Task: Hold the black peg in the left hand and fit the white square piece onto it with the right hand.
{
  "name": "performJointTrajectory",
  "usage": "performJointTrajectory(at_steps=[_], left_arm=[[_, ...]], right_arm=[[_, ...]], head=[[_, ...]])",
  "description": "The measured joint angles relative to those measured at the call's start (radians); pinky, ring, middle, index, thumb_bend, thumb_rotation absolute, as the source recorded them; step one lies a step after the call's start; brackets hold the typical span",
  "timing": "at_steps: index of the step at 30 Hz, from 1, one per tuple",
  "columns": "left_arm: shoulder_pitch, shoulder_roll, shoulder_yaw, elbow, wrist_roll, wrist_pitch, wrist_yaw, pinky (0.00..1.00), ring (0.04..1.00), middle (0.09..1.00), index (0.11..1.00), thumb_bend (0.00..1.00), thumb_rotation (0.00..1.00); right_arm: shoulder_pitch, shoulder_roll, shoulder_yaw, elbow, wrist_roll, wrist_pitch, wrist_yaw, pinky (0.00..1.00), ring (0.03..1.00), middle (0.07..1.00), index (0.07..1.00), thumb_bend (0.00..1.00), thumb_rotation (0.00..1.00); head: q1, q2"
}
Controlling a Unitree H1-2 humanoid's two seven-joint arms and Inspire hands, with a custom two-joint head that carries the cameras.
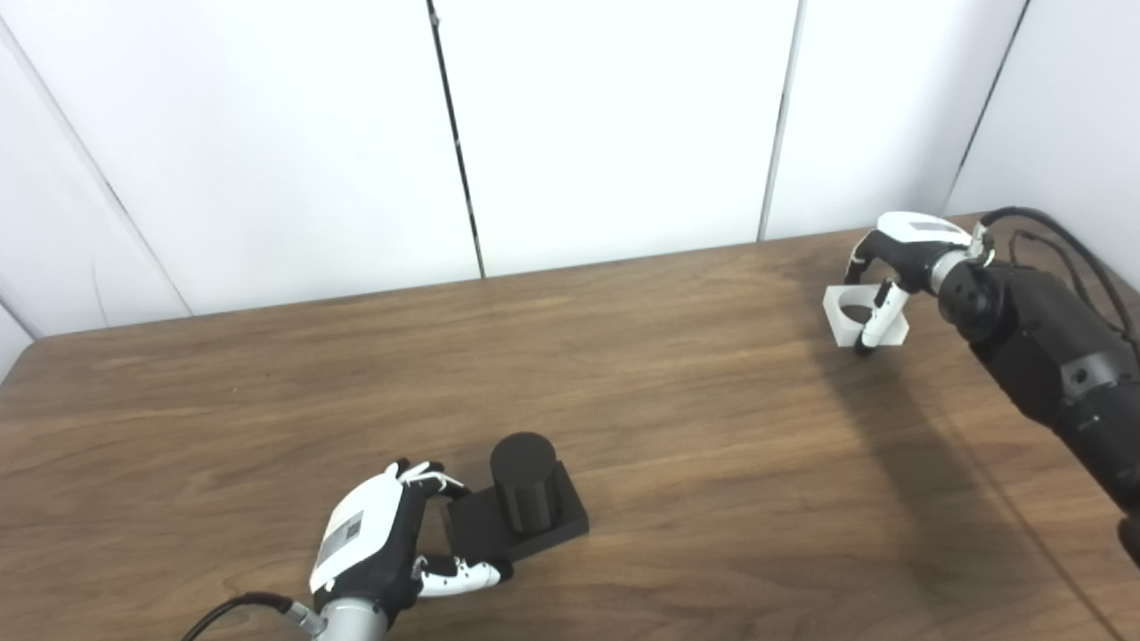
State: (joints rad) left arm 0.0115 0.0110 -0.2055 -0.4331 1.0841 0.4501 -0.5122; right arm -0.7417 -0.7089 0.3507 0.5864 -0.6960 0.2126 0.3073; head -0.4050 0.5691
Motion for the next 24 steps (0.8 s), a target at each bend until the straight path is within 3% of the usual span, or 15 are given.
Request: performJointTrajectory(at_steps=[13, 16, 19, 24], left_arm=[[-0.004, -0.005, -0.002, 0.003, 0.009, 0.001, -0.002, 1.0, 1.0, 0.907, 0.486, 0.51, 0.07], [-0.004, -0.009, -0.003, 0.003, 0.013, 0.001, -0.002, 1.0, 1.0, 0.911, 0.486, 0.51, 0.07], [-0.005, -0.01, -0.002, 0.003, 0.017, 0.001, -0.005, 1.0, 1.0, 0.912, 0.487, 0.51, 0.07], [-0.015, -0.007, -0.001, 0.004, 0.018, 0.003, -0.016, 1.0, 1.0, 0.912, 0.488, 0.51, 0.07]], right_arm=[[-0.002, -0.011, 0.016, -0.003, -0.002, -0.018, 0.006, 0.91, 0.9, 0.779, 0.484, 0.52, 0.13], [-0.001, -0.029, 0.034, -0.036, -0.021, -0.027, 0.043, 0.98, 0.912, 0.786, 0.485, 0.52, 0.13], [0.014, -0.066, 0.053, -0.157, -0.043, -0.029, 0.119, 1.0, 0.919, 0.79, 0.485, 0.52, 0.13], [0.026, -0.09, 0.047, -0.454, -0.068, 0.013, 0.262, 1.0, 0.928, 0.801, 0.485, 0.52, 0.14]], head=[[0.009, 0.0], [0.02, 0.006], [0.02, 0.008], [0.023, 0.028]])
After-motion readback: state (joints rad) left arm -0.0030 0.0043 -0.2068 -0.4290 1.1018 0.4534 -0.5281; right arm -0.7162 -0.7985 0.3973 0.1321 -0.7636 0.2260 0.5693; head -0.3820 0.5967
